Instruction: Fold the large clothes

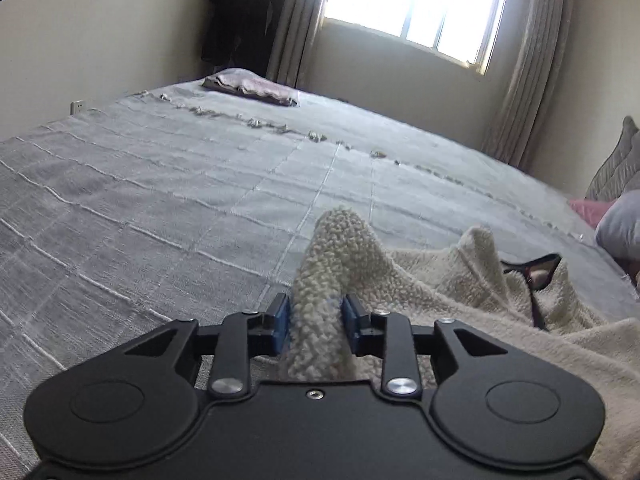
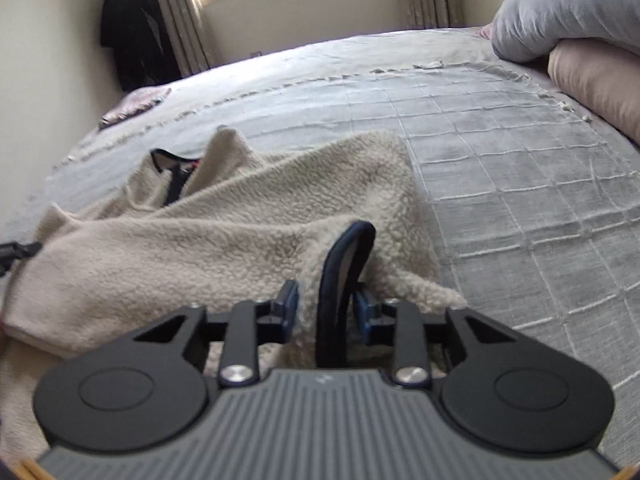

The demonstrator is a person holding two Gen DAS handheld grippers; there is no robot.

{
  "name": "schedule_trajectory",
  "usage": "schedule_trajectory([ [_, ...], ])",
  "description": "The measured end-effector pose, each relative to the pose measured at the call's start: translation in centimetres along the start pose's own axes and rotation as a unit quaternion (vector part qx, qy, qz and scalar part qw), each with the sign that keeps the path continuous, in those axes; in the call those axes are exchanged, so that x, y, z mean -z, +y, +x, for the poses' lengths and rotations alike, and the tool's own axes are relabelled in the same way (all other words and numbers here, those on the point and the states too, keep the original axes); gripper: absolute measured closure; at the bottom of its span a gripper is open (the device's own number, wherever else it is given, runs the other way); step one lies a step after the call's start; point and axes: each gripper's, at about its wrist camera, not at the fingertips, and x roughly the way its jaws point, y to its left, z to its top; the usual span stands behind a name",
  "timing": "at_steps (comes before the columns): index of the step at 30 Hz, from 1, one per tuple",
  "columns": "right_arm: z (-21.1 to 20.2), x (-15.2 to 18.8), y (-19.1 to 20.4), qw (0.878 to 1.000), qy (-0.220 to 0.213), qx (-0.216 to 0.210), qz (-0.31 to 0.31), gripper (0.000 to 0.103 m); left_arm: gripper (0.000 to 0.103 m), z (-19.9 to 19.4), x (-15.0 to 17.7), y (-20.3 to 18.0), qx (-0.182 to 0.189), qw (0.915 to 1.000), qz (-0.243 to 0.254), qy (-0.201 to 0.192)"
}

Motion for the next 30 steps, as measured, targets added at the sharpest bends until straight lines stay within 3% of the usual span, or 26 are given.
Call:
schedule_trajectory([
  [1,-0.3,0.2,0.1,1.000,-0.010,0.000,-0.002,0.065,0.072,-1.1,-0.3,-0.1,0.008,0.9999,0.006,-0.012],
  [3,-1.7,0.7,0.4,0.999,-0.036,-0.001,-0.003,0.049,0.071,-3.3,-0.7,-0.5,0.030,0.9982,0.035,-0.040],
  [5,-2.9,0.9,1.2,0.998,-0.065,0.009,-0.023,0.049,0.071,-4.8,-1.0,-1.1,0.048,0.9956,0.064,-0.049],
  [8,-3.3,0.5,2.4,0.996,-0.076,0.001,-0.044,0.049,0.071,-4.7,-0.8,-2.2,0.084,0.9921,0.092,-0.014],
  [13,-0.7,0.9,4.2,0.995,-0.048,0.029,-0.086,0.048,0.071,-1.2,3.0,-2.5,0.065,0.9899,0.100,0.077],
  [15,1.1,1.5,3.5,0.995,-0.009,0.050,-0.081,0.049,0.070,-1.4,4.1,-2.2,0.065,0.9905,0.104,0.062],
  [17,0.1,1.7,2.4,0.998,-0.012,0.032,-0.049,0.048,0.070,-2.7,3.4,-2.5,0.059,0.9917,0.091,0.069],
  [19,-1.5,1.6,2.0,0.999,-0.009,0.018,-0.037,0.045,0.061,-4.9,2.6,-2.6,0.068,0.9909,0.087,0.077],
  [20,-2.7,1.6,1.9,0.999,-0.007,0.016,-0.040,0.040,0.049,-6.2,2.3,-2.6,0.068,0.9904,0.093,0.076],
  [21,-3.8,1.8,1.8,0.999,-0.009,0.019,-0.043,0.033,0.038,-7.6,2.1,-2.6,0.066,0.9897,0.102,0.075],
  [24,-7.4,2.2,1.3,0.998,-0.005,0.033,-0.046,0.013,0.024,-11.8,2.0,-2.0,0.061,0.9867,0.122,0.088],
  [27,-10.8,3.2,1.0,0.998,0.005,0.046,-0.048,0.009,0.009,-15.8,2.2,-0.6,0.053,0.9854,0.114,0.115],
  [30,-14.2,4.6,0.9,0.997,0.021,0.050,-0.054,0.005,0.003,-19.7,2.9,1.3,0.051,0.9839,0.111,0.131],
])
